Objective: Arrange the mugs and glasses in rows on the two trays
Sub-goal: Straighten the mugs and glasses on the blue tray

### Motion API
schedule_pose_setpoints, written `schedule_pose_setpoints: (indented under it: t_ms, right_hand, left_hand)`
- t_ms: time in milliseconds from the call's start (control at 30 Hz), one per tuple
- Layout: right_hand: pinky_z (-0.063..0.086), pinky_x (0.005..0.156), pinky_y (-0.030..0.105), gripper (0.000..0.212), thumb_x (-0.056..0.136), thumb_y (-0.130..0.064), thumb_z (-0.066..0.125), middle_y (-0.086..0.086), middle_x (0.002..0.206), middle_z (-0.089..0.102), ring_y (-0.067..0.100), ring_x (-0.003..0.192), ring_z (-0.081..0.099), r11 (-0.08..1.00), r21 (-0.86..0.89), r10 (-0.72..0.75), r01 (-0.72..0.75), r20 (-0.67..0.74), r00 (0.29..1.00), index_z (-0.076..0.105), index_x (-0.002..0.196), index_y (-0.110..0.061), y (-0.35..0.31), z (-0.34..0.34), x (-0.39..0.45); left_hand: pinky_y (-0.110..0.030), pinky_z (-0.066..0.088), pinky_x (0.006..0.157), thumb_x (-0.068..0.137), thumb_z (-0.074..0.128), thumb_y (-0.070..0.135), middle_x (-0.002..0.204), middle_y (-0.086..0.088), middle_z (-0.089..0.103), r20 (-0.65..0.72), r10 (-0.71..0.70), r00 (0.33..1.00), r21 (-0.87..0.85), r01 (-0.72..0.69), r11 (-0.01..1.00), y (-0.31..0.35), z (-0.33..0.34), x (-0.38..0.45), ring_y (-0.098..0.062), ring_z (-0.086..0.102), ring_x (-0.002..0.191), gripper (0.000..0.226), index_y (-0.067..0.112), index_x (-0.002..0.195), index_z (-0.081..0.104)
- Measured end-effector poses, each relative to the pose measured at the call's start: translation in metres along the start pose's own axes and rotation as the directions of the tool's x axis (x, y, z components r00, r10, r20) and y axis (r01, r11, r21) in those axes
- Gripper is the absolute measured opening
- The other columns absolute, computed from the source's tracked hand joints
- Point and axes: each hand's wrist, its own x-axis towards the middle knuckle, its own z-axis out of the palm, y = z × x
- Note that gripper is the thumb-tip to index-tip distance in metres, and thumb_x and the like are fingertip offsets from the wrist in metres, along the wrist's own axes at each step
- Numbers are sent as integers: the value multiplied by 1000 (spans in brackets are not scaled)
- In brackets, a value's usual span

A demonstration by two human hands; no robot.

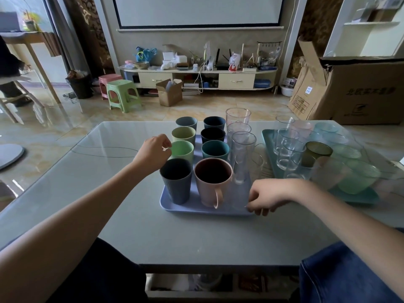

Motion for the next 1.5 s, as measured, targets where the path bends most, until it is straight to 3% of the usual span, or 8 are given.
schedule_pose_setpoints:
  t_ms: [100, 200, 433, 533, 733, 1133, 1300, 1500]
  right_hand:
    - [50, 58, 23, 27, 92, -30, 54, 2, 79, 70, 16, 68, 65, 997, 24, -70, 73, -110, 991, 62, 72, -14, -11, 12, -3]
    - [54, 64, 28, 39, 90, -41, 56, 8, 81, 73, 23, 73, 70, 990, 65, -101, 122, -259, 961, 67, 77, -6, -20, 18, -3]
    - [57, 71, 37, 50, 83, -57, 57, 8, 72, 70, 24, 69, 68, 987, 57, -108, 149, -456, 884, 67, 76, -9, -37, 33, 6]
    - [57, 62, 33, 36, 89, -43, 56, 6, 70, 71, 21, 61, 68, 966, 139, -137, 220, -446, 885, 67, 80, -11, -43, 39, 7]
    - [55, 50, 32, 28, 92, -26, 56, 7, 66, 70, 19, 50, 64, 920, 288, -109, 266, -463, 879, 66, 78, -3, -44, 44, 8]
    - [58, 54, 39, 31, 88, -27, 59, 6, 64, 71, 25, 59, 69, 925, 276, -94, 260, -499, 861, 66, 64, -9, -37, 45, 10]
    - [56, 52, 34, 29, 90, -31, 58, 6, 69, 72, 25, 62, 70, 919, 286, -116, 272, -463, 879, 68, 74, -9, -38, 45, 8]
    - [55, 56, 28, 21, 91, -31, 60, 10, 86, 71, 17, 65, 63, 894, 379, -114, 241, -329, 938, 65, 79, -14, -22, 26, -5]
  left_hand:
    - [-27, 39, 74, 82, 55, 8, 103, -11, 63, 44, -3, 999, -17, 3, 1000, -3, -2, -7, -25, 55, 87, 21, 10, 102, 60]
    - [-27, 39, 75, 85, 54, 11, 103, -12, 63, 80, 13, 997, -22, -12, 1000, -1, -3, -12, -28, 56, 93, 19, 10, 102, 62]
    - [-27, 39, 58, 85, 64, 20, 85, -8, 59, 220, 22, 975, -5, -21, 1000, 6, -8, -19, -24, 52, 78, 23, 12, 106, 58]
    - [-25, 39, 66, 84, 59, 7, 83, -7, 59, 236, 41, 971, 20, -47, 999, 4, -9, -21, -23, 52, 77, 29, 11, 112, 57]
    - [-24, 41, 63, 82, 60, 3, 81, -6, 60, 241, 52, 969, 22, -59, 998, 1, -10, -19, -22, 54, 74, 31, 12, 111, 58]
    - [-24, 40, 68, 81, 63, 4, 82, -7, 61, 243, 49, 969, 30, -58, 998, -2, -10, -17, -23, 57, 77, 33, 12, 113, 59]
    - [-24, 41, 67, 81, 63, 5, 82, -7, 62, 240, 56, 969, 14, -62, 998, -4, -9, -17, -23, 57, 75, 36, 12, 116, 57]
    - [-39, 52, 71, 92, 55, 25, 84, -10, 66, 88, 48, 995, -75, -42, 996, -9, -18, -12, -31, 62, 78, 24, 17, 113, 47]
